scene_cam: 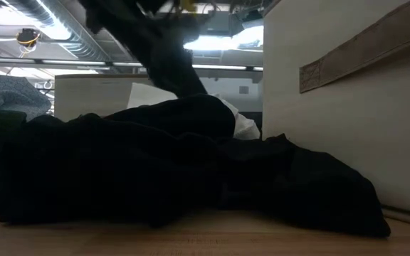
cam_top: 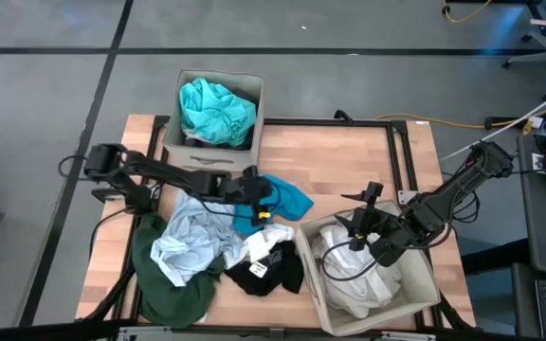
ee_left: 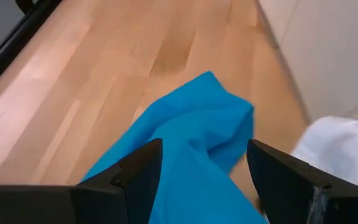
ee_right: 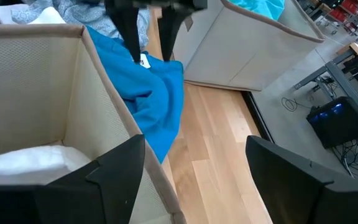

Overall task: Sort clothes
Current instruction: Put the blue shorts into the top white laundry bin

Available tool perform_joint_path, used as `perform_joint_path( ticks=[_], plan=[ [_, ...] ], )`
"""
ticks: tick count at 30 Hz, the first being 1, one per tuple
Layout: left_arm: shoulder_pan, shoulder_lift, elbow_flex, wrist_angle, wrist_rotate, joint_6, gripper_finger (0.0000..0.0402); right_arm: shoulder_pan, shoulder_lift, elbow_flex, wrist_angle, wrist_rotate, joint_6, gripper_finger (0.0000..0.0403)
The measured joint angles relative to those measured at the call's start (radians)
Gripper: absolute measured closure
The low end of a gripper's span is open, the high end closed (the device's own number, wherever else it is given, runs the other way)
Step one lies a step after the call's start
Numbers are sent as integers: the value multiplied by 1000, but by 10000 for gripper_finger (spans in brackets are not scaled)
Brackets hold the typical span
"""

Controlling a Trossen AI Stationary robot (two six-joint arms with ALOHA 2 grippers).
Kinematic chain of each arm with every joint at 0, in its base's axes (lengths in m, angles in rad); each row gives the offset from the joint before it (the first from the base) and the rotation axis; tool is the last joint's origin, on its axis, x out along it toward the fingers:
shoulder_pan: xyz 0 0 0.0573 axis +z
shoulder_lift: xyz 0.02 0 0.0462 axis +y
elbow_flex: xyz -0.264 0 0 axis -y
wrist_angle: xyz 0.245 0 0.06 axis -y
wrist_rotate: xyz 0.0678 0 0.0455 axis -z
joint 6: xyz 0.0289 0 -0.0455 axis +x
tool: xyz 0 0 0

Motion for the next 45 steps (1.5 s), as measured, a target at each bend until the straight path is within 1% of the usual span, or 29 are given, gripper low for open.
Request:
perform_joint_path(
  ticks=[3,8,15,21,25,27,30,38,40,45],
  plan=[
    [18,54,0,47,-5,11,178,0,0,0,1,0,0,123],
    [56,136,0,53,-9,25,178,0,0,0,2,0,0,123],
    [94,258,1,132,-9,27,178,0,0,0,3,0,14,123],
    [125,341,7,150,-7,-73,178,0,0,0,1,0,19,123],
    [132,376,8,153,42,-89,182,0,0,0,1,-1,19,123],
    [132,383,10,156,52,-91,194,0,0,0,1,-1,19,123],
    [132,385,9,159,71,-86,230,0,0,0,1,-1,19,123],
    [128,385,7,161,101,-73,379,0,0,0,1,-1,19,123],
    [124,385,6,164,99,-72,388,0,0,0,1,-1,19,123],
    [102,375,1,191,83,-79,384,0,0,0,1,-1,19,123]
  ],
)
